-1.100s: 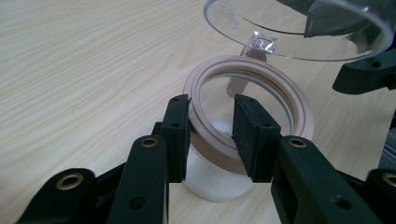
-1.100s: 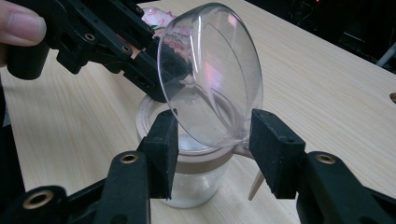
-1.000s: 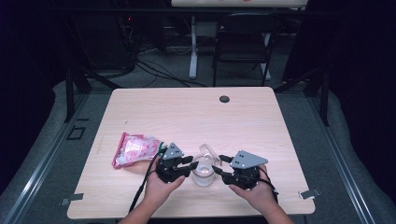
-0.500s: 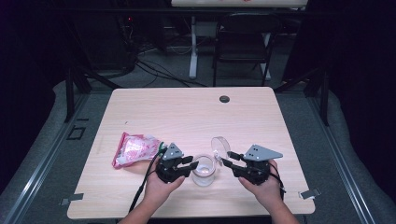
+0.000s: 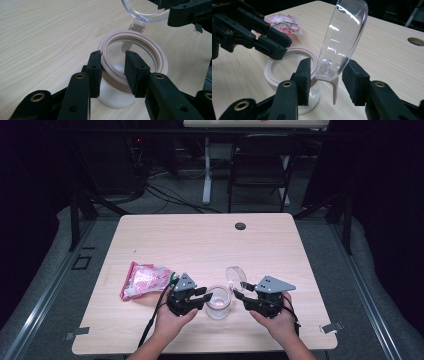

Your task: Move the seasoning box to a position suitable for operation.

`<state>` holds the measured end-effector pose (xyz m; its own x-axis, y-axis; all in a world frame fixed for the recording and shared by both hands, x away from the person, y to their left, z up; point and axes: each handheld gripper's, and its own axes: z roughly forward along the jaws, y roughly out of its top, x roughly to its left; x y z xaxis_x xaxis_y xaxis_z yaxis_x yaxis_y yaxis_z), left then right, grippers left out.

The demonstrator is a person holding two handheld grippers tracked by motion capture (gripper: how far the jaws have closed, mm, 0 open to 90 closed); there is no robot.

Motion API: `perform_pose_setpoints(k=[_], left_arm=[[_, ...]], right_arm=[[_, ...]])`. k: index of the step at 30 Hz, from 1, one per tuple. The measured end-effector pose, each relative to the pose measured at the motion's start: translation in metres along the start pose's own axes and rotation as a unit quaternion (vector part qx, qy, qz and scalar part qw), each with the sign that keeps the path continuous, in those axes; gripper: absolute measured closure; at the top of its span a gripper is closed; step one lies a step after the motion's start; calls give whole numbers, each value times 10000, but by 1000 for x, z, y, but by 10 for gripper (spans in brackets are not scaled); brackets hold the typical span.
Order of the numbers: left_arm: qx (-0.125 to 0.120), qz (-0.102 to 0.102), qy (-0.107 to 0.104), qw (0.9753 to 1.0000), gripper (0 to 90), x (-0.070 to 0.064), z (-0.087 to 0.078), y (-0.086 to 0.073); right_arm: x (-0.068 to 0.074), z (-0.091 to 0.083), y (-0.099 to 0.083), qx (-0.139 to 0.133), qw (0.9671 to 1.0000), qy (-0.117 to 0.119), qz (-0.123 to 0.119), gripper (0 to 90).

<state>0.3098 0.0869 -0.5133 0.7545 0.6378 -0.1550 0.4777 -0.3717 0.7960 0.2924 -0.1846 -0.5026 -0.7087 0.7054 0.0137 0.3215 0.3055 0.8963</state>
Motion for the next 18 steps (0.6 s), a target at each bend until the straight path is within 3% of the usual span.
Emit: perform_pose_setpoints(k=[4,18], left_arm=[[5,15,8,10000,670,0,0,0],[-59,-44,-35,10000,667,-2,-2,-3]], right_arm=[[0,3,2,-48,10000,-70,36,613],[-3,2,2,34,10000,39,79,651]])
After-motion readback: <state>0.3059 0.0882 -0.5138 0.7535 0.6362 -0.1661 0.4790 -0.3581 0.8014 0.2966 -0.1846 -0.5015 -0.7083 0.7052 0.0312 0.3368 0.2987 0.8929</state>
